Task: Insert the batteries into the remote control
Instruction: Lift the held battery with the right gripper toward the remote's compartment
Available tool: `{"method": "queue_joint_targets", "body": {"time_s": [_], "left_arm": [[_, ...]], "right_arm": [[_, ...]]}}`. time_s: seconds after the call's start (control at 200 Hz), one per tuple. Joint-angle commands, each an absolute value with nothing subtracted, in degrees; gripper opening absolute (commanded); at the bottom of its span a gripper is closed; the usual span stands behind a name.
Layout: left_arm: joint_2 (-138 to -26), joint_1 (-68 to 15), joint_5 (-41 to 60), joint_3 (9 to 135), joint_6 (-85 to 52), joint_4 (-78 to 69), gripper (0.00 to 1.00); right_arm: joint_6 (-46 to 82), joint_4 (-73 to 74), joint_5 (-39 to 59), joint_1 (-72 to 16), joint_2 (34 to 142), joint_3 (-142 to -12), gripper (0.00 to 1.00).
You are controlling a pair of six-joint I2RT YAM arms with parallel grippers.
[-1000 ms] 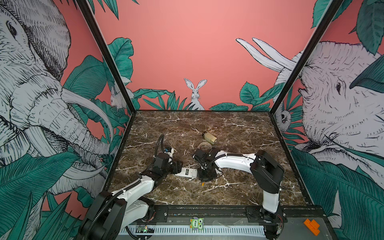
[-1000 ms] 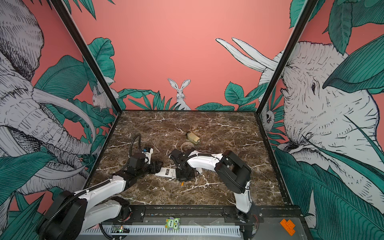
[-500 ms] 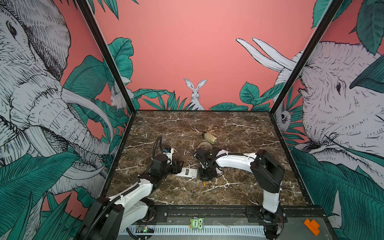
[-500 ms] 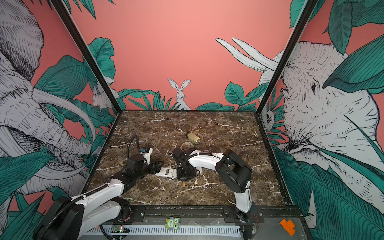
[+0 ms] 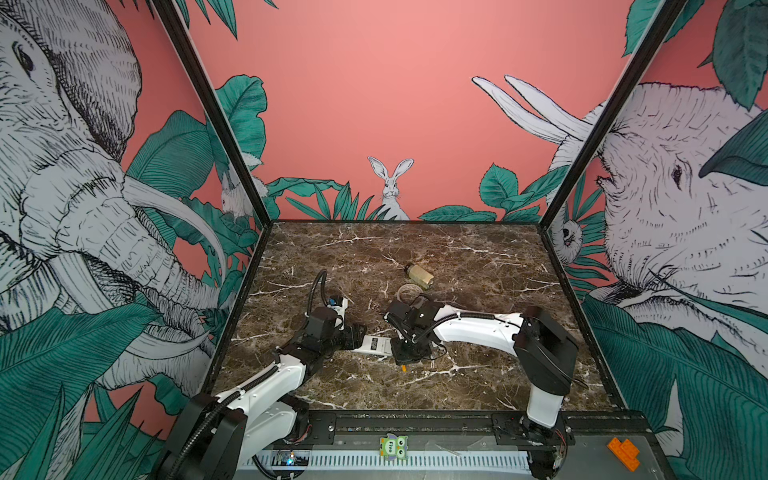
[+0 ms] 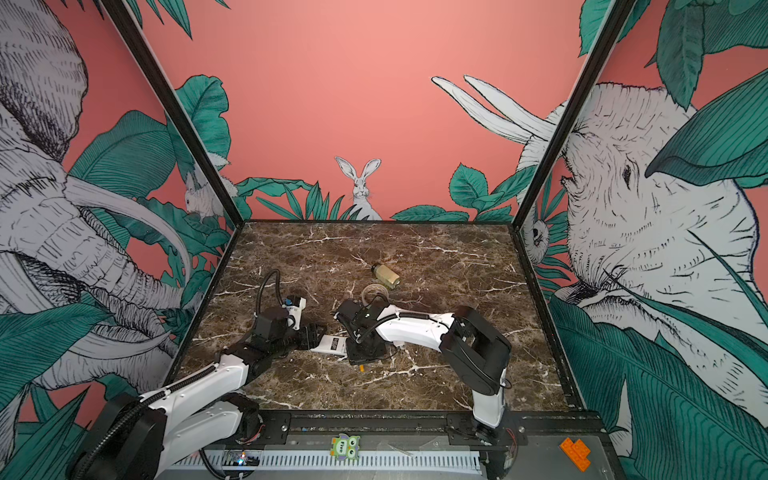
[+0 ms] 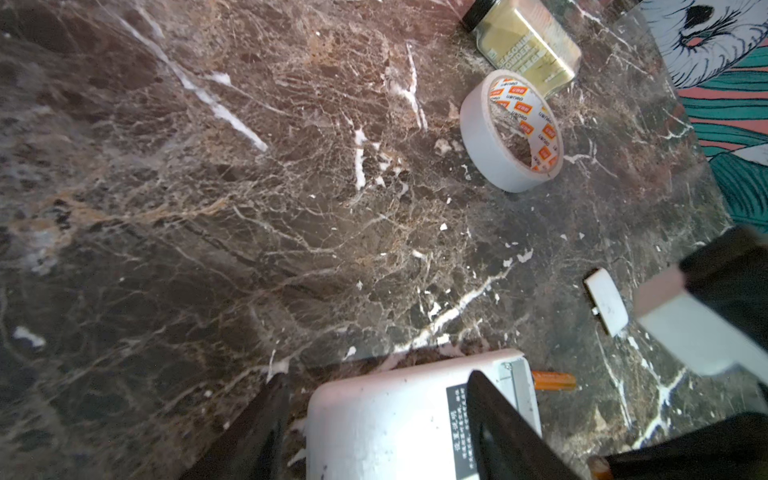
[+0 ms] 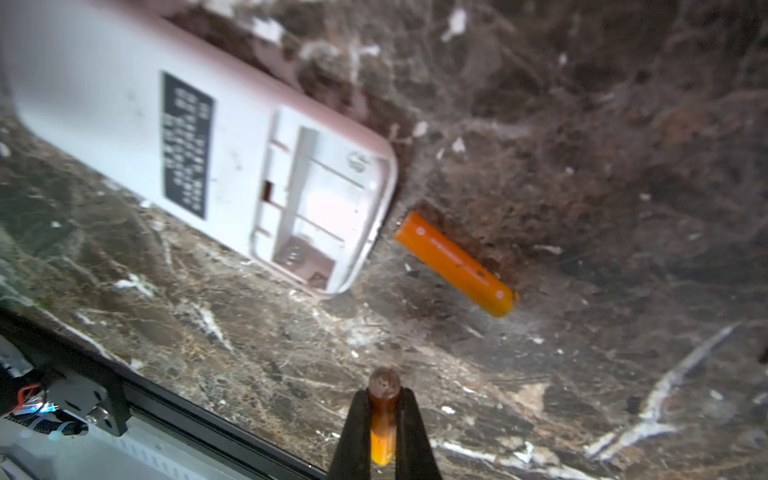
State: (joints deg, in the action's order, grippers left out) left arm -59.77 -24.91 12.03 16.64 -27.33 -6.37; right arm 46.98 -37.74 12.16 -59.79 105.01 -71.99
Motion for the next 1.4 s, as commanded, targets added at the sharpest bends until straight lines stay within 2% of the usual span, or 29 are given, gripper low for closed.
{"method": "queue_joint_targets", "body": {"time_s": [0.0,0.355,0.865,1.395], "left_arm": [[-59.60,-24.43,13.60,17.14,-29.59,-5.38,0.67],[-56.79,-24.11,13.89,18.42,-29.24,2.30,0.67],[-53.81,-24.08,14.06,17.03,-29.83,4.48,0.66],[-53.65,-23.98,14.93,17.24,-29.79,5.08,0.66]], "right_arm": [[47.33,-34.54,7.87,-59.99,102.76,-73.82,0.00],[46.84,-19.88,4.78,-59.85,104.60,-73.83,0.00],[49.42,-18.49,0.03,-59.80,104.95,-72.10,0.00],[52.48,-16.89,1.10,-59.29,105.91,-70.18,0.00]]}}
